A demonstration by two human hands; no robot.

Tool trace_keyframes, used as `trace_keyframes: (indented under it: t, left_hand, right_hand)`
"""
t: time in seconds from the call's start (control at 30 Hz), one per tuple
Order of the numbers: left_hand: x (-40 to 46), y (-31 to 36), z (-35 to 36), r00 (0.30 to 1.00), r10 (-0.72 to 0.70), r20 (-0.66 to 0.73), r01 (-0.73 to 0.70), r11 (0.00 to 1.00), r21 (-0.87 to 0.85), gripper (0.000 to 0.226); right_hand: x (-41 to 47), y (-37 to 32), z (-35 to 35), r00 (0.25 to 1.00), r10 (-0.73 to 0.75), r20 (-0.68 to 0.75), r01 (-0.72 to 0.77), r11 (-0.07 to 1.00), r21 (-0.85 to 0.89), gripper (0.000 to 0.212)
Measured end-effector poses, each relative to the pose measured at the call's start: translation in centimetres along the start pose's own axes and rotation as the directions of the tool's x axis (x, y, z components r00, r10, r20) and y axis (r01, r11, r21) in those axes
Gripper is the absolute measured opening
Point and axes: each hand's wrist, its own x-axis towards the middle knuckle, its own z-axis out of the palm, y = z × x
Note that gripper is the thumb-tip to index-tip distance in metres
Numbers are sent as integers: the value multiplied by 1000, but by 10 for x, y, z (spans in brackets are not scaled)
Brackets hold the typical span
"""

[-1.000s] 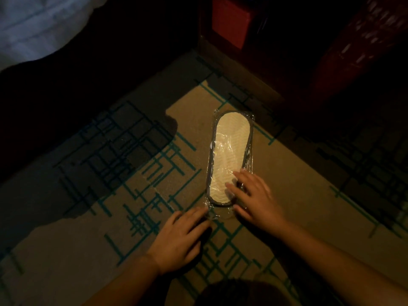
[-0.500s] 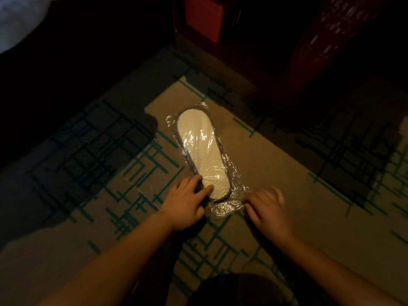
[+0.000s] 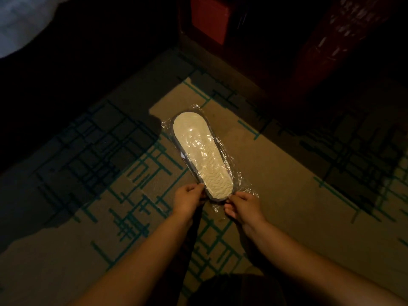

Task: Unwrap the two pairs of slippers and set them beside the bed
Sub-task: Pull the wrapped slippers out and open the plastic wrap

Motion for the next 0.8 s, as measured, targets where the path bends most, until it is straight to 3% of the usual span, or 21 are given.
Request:
trace_keyframes:
  t: [0.07, 0.23, 0.3, 0.47, 0.67, 0.8]
  left_hand:
    - [3, 1, 1, 1000, -20, 13, 21, 998, -56, 16]
    - [1, 2, -1, 982, -122, 146, 144, 977, -155, 9]
    - [0, 4, -1, 969, -144, 202, 187, 960, -210, 12]
    - [9, 23, 0, 984, -102, 144, 153, 900, -409, 4]
    - [32, 55, -23, 996, -79, 33, 85, 903, -421, 5]
    - [40, 70, -36, 1000, 15, 6, -11, 913, -408, 17]
  right_hand:
    - [-4, -7, 4, 999, 49, 21, -50, 998, 37, 3]
    - [-20, -20, 9, 993, 62, 102, -86, 967, 241, 15]
    - [-27, -22, 10, 990, 40, 135, -73, 966, 246, 16]
    - [-38, -24, 7, 991, -52, 126, 31, 985, 169, 21]
    - [-49, -14, -7, 983, -87, 160, 55, 979, 195, 22]
    - [-50, 1, -13, 972, -135, 191, 89, 969, 231, 22]
